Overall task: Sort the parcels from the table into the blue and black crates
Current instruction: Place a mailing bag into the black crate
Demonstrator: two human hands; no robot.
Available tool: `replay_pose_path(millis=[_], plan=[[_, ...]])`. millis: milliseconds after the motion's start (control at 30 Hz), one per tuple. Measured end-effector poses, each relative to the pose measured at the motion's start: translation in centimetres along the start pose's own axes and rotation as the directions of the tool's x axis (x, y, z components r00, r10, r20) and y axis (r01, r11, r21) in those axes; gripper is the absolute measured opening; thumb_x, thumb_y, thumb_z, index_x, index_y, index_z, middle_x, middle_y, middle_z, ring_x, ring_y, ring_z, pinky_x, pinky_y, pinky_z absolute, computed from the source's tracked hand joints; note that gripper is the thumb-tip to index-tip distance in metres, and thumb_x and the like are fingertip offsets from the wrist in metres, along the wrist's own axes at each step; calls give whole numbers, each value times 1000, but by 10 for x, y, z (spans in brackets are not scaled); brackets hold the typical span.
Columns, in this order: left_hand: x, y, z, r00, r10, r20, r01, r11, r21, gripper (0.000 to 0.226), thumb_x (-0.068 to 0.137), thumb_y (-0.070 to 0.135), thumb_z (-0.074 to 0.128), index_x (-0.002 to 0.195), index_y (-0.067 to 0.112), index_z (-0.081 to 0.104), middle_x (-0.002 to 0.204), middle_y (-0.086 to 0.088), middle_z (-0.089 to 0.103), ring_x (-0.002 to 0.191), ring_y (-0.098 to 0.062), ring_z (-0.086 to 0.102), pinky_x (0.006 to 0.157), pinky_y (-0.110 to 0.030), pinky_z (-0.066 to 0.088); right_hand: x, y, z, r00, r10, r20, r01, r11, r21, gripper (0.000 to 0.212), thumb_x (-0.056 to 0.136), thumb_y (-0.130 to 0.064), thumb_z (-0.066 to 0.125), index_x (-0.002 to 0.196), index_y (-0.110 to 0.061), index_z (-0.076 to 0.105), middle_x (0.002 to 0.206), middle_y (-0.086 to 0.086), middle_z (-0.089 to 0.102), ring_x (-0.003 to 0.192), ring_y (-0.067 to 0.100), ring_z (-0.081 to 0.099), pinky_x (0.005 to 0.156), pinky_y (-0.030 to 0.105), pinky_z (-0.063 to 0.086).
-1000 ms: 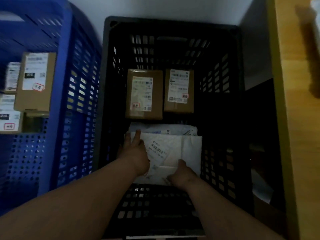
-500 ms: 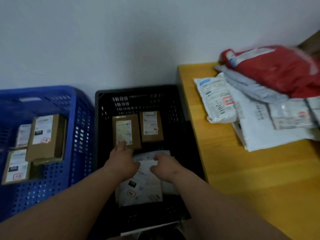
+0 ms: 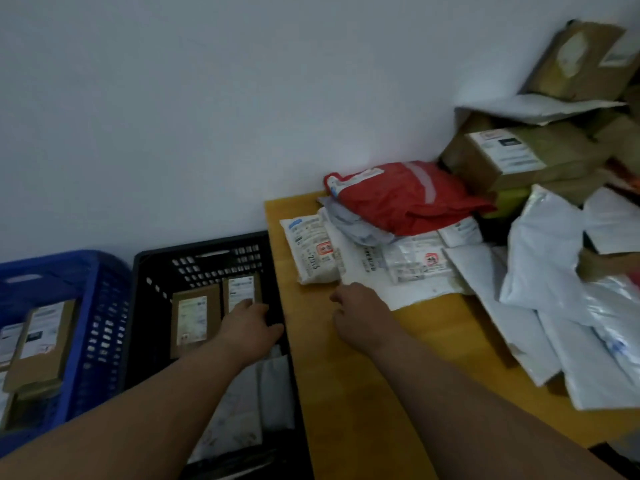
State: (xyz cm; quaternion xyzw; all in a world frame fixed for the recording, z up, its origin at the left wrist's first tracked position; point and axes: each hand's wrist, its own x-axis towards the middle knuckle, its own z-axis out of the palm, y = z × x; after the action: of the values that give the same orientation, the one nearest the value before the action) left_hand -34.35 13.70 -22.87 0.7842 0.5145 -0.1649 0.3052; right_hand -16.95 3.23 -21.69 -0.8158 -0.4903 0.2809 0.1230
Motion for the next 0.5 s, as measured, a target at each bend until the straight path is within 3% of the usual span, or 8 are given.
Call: replay_pose_path(millis=[100,200,267,333,433,500], plan=[[-9,50,15,1000,-5,-20,2,987,-158,61,94,43,55,145,12,40,153,-9,33,135,-24,39,105,-32,39,-18,51,-27,1000,-2,-25,-2,983,-182,32,95,-21,45,126,-18,54,123,6,53,113,26,50,93,38,44],[-15,89,26,997,-64,-31,48,924,-380,56,95,37,56,144,16,42,146,-8,44,109,-21,53,83,-28,44,-26,92,-42,1000,15,-12,-18,964,-264,33,96,-21,43,128,-19,52,127,7,51,114,27,47,95,37,42],[-16,107,32,994,-107,-2,90,854,-513,55,96,38,54,145,17,40,142,-9,48,108,-23,54,86,-31,45,-26,107,-44,1000,11,-12,-14,964,-264,39,95,-21,45,133,-19,48,133,7,46,118,27,44,97,35,40],[-13,120,34,988,-156,17,137,801,-583,57,96,37,54,146,16,38,144,-10,46,119,-27,51,94,-35,44,-25,115,-44,1000,-14,-20,9,971,-240,45,94,-20,46,139,-20,44,141,8,39,124,28,40,102,37,38],[-8,135,40,975,-198,103,207,631,-748,54,95,31,58,144,14,41,137,-10,53,108,-25,55,90,-37,44,-22,125,-40,999,-44,-5,42,976,-212,54,92,-18,47,145,-23,37,149,6,30,132,29,32,108,40,35],[-3,144,43,963,-213,165,248,459,-853,37,94,25,62,129,13,56,113,-9,67,95,-24,62,80,-34,50,-22,131,-37,998,-54,15,57,976,-212,55,93,-20,46,147,-24,33,150,5,29,134,29,29,110,42,33]])
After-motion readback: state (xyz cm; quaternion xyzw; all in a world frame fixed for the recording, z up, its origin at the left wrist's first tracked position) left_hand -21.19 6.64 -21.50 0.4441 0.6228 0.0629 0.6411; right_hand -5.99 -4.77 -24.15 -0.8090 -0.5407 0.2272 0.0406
